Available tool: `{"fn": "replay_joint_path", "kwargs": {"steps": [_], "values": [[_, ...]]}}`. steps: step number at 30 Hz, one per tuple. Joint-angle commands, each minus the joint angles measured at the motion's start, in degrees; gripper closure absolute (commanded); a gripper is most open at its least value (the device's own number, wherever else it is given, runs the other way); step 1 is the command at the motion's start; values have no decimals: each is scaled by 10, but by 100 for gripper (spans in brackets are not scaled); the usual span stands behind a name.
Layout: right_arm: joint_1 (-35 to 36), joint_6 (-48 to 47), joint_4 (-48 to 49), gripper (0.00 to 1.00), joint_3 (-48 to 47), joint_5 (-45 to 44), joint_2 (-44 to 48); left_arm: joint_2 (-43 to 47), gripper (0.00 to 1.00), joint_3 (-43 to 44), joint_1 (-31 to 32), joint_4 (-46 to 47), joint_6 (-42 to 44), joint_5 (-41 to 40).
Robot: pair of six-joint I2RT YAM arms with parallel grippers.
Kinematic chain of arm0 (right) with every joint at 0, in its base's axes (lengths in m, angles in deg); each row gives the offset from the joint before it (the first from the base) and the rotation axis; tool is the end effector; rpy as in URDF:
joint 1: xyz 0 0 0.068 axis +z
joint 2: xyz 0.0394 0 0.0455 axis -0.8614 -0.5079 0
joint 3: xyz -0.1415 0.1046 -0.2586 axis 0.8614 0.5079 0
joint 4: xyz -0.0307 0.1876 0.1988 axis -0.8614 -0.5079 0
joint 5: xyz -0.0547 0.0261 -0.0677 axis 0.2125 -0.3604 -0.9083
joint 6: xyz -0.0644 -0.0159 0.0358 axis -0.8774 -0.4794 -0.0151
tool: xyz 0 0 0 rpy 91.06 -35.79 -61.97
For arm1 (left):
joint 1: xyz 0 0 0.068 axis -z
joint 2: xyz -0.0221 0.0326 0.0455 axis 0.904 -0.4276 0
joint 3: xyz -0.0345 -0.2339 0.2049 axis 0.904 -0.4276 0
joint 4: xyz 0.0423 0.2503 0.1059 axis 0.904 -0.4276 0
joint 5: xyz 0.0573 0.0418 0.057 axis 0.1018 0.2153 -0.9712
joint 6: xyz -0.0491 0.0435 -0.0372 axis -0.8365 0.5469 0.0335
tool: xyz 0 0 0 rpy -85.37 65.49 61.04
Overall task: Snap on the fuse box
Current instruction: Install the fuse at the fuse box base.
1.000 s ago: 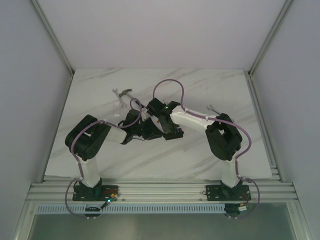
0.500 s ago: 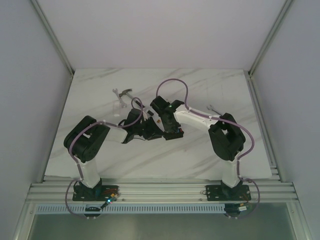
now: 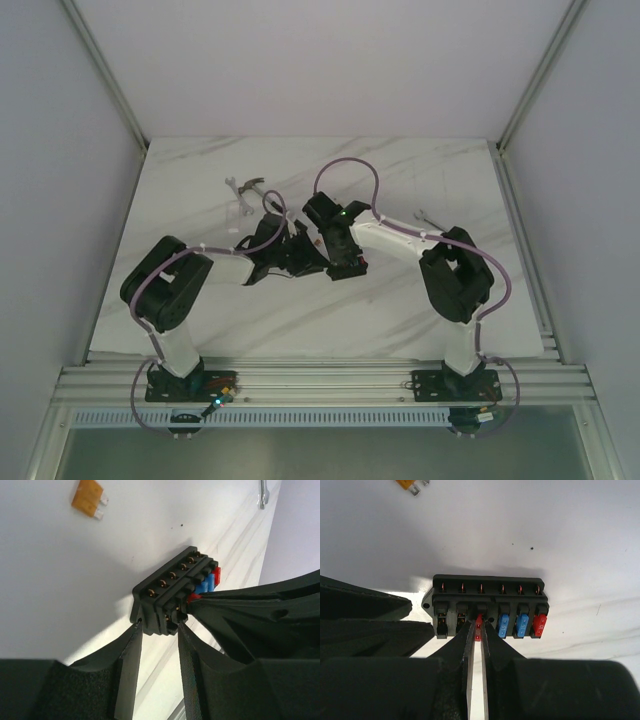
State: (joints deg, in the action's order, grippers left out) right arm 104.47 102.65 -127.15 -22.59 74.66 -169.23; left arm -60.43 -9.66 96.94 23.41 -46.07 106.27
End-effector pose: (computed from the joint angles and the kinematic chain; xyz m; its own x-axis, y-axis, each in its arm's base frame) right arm 0.3190 0.2985 0.2023 -0.8582 -0.3042 -0.4135 -0.3111 0.9489 -0.0524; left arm 0.3076 -0.2252 0.1460 -0.9035 -0.3318 -0.2713 0.0412 0.5629 -0.8255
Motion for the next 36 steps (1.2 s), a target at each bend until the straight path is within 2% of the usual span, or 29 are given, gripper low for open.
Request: {"fn": "replay_joint_path", "kwargs": {"steps": [1, 17, 36], "values": [[4, -1, -20, 100, 37, 49, -22, 12, 56, 28, 8, -26, 21, -15], [1, -8, -18, 100, 41, 50, -18, -9, 63, 37, 15, -68, 31, -33], [-3, -12, -12, 100, 54, 62, -20, -6, 56, 68, 26, -85, 43, -43]]}}
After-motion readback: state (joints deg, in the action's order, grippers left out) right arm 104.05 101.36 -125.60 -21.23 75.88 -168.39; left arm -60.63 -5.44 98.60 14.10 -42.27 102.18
